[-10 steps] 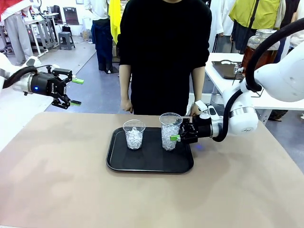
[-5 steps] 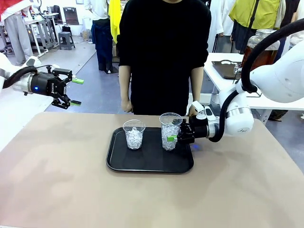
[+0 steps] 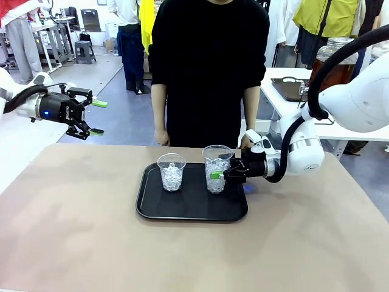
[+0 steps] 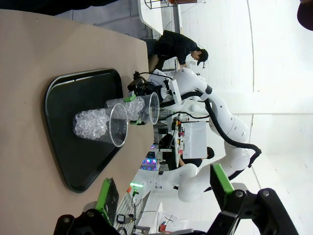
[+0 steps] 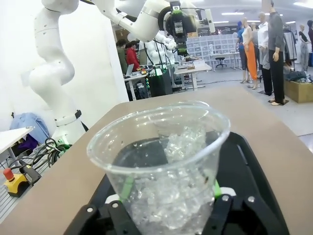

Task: Pour the drink into the iced cup.
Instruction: Pick up the iced cup indicated by the human and present it to them.

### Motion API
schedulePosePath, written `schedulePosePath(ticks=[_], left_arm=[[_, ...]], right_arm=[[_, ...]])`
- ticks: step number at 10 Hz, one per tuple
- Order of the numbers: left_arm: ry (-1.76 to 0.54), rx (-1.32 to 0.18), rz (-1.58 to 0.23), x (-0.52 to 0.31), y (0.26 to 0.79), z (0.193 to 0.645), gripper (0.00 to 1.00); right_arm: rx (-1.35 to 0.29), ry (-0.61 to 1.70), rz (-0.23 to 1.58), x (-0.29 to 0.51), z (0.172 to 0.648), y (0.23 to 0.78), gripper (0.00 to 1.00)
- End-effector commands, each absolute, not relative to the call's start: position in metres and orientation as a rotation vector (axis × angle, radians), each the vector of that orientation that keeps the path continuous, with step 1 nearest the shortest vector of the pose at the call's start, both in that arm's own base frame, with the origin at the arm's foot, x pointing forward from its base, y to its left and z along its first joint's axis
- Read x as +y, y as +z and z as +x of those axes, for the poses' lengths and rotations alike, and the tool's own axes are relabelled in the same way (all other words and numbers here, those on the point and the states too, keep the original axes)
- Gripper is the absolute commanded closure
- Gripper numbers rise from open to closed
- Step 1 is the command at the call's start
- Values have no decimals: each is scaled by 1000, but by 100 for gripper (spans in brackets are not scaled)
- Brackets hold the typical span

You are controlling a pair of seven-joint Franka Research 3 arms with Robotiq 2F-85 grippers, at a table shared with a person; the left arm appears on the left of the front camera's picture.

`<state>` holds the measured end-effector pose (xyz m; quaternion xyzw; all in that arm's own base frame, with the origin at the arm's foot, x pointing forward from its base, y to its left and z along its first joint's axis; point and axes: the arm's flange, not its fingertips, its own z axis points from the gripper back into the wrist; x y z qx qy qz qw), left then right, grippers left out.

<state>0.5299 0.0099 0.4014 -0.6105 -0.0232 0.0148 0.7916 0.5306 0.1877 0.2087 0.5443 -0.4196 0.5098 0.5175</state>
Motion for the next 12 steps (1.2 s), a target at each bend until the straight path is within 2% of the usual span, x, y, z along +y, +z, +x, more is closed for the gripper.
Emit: schedulePosePath(ticks=[1,4,9,12], left_arm=[[35,-52,-1312,10,402,528,0],[35,-52,-1312,10,402,528,0],[35,-52,-1312,10,402,528,0],[35,-52,-1312,10,402,528,0]], right_arm=[[-981,1219,1369,188,536,214,31],[-998,1217,1416,182,538,229,31],[-1001,1255,1367,169,575,329,31],[-1008,1282,1349,175,592,366,31]])
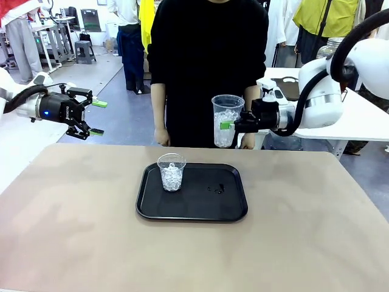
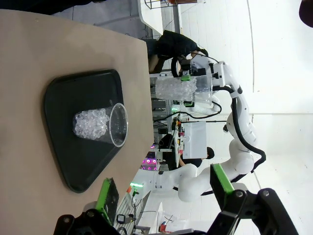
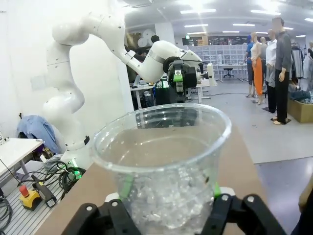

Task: Pour the drink into the iced cup.
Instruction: Pick up the iced cup indicated by the human and present it to them, then open the gripper to release the iced cup you were holding.

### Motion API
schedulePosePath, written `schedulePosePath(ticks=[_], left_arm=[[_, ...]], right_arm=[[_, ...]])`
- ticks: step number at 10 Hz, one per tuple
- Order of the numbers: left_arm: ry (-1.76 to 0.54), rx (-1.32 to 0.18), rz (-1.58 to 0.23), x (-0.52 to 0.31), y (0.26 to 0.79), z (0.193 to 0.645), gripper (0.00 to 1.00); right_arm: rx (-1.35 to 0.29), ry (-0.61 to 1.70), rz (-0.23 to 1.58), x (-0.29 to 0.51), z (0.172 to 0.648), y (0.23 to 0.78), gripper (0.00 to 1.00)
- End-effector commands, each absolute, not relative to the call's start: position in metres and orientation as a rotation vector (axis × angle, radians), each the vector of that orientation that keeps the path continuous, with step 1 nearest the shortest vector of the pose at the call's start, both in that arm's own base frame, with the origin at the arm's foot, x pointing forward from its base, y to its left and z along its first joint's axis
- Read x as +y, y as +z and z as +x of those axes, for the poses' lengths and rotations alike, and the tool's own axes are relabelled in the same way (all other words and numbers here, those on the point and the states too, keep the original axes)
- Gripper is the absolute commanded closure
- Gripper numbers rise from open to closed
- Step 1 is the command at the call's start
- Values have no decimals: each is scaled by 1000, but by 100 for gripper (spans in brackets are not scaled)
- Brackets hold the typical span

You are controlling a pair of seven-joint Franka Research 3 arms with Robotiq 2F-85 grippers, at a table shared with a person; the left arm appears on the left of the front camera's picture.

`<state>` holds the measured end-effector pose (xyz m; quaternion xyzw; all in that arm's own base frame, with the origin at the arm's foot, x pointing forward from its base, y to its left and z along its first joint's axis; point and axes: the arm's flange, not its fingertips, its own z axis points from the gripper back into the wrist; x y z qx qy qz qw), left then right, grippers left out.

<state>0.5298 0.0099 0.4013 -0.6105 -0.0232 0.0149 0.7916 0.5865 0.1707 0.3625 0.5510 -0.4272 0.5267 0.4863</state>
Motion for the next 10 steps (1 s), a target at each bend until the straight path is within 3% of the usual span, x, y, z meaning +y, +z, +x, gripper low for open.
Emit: schedulePosePath(ticks=[1,10], left_arm=[[35,-52,-1312,10,402,528,0],[35,-52,-1312,10,402,528,0]], right_arm=[[-990,1293,1336,178,593,366,31],[-1039,1282,1341,171,586,362,31]])
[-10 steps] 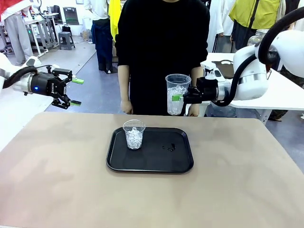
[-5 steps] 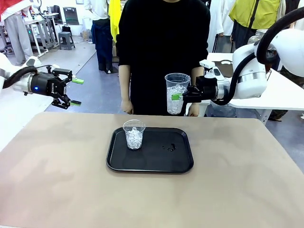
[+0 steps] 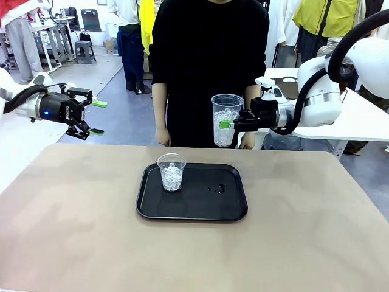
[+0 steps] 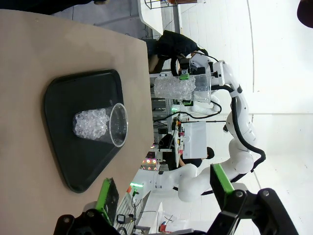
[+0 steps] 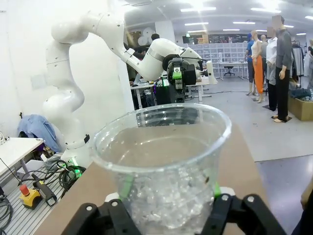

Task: Pour the drink into the iced cup.
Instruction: Open the gripper to release the iced cup you were holding.

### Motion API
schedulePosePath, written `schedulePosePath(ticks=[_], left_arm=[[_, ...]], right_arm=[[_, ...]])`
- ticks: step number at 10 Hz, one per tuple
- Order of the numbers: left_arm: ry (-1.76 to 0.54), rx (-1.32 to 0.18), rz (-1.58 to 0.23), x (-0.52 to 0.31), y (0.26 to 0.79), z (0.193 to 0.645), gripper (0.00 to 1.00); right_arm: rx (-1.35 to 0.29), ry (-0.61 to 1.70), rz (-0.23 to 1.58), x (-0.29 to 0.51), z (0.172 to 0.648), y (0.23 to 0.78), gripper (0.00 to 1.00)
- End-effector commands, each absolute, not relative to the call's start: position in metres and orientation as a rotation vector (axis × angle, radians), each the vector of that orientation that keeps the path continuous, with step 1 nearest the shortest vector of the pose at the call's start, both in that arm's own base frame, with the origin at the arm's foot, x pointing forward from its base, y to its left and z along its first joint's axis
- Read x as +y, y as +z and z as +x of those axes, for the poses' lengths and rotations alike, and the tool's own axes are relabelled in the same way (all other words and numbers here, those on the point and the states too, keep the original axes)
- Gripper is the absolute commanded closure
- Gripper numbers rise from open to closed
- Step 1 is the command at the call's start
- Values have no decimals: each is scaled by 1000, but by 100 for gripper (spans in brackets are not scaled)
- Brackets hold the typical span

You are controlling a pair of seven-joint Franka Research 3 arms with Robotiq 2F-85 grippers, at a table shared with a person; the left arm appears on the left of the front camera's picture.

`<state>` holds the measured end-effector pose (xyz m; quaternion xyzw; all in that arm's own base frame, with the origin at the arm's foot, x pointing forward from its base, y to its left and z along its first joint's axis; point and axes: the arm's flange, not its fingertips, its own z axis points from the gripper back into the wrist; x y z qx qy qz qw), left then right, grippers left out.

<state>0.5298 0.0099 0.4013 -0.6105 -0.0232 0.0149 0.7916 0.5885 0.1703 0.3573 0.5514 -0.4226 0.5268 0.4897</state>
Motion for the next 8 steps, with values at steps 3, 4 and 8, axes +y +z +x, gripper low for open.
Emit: schedulePosePath(ticks=[3,4,8], left_arm=[[35,-52,-1312,10,402,528,0],[35,-52,-1312,10,402,528,0],[35,-52,-1312,10,402,528,0]], right_arm=[[-1039,1282,1341,171,586,362,31],[-1039,1282,1341,171,586,362,31],[-1039,1282,1341,171,586,362,31]])
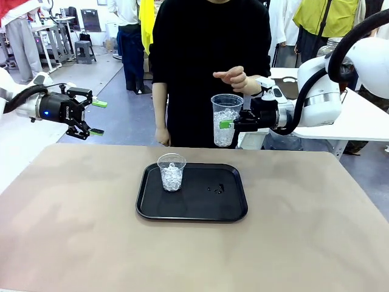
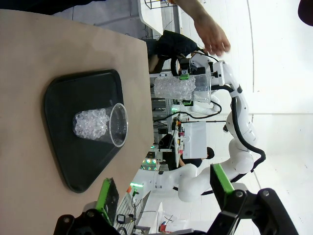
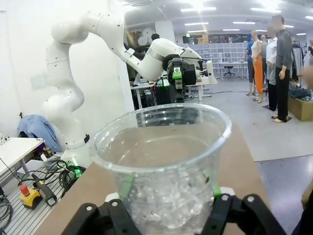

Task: Pour the drink into the iced cup.
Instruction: Open the gripper to release the iced cup you were holding.

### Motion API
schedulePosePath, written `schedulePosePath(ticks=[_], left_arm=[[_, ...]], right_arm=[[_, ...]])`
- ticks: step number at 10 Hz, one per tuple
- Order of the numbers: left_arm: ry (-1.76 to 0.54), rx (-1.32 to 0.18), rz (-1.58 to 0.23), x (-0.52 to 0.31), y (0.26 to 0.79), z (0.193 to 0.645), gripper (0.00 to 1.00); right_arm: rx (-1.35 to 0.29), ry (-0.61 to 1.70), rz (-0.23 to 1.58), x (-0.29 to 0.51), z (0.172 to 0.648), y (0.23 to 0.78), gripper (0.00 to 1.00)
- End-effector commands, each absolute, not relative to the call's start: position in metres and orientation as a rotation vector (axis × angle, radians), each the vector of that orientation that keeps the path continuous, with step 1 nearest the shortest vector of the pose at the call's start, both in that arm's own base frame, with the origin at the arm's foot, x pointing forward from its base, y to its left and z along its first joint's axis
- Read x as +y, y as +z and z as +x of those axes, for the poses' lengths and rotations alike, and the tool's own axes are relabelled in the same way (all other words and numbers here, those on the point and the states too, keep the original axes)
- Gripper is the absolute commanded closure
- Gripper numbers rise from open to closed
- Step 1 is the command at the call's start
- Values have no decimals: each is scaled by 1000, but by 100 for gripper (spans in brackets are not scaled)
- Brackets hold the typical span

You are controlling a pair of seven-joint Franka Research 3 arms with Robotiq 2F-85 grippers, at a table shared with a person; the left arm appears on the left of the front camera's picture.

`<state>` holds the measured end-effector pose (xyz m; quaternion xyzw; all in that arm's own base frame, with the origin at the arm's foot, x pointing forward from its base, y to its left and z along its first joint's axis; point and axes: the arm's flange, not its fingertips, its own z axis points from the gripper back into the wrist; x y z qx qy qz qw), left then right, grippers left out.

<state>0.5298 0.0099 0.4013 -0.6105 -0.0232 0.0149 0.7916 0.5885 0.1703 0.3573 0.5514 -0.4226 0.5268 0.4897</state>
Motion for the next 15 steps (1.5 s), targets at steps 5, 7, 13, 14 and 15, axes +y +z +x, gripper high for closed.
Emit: schedulePosePath(ticks=[5,7,13,14,15], left_arm=[[35,-52,-1312,10,402,528,0],[35,-52,-1312,10,402,528,0],[35,-52,-1312,10,402,528,0],[35,-52,-1312,10,402,528,0],[35,-52,-1312,10,402,528,0]], right_arm=[[-1039,1282,1341,171,586,362,31],[-1039,1282,1341,171,586,362,31],[-1039,1282,1341,171,586,362,31],[-1039,1282,1341,171,586,362,31],[-1039,1282,1341,171,586,362,31]])
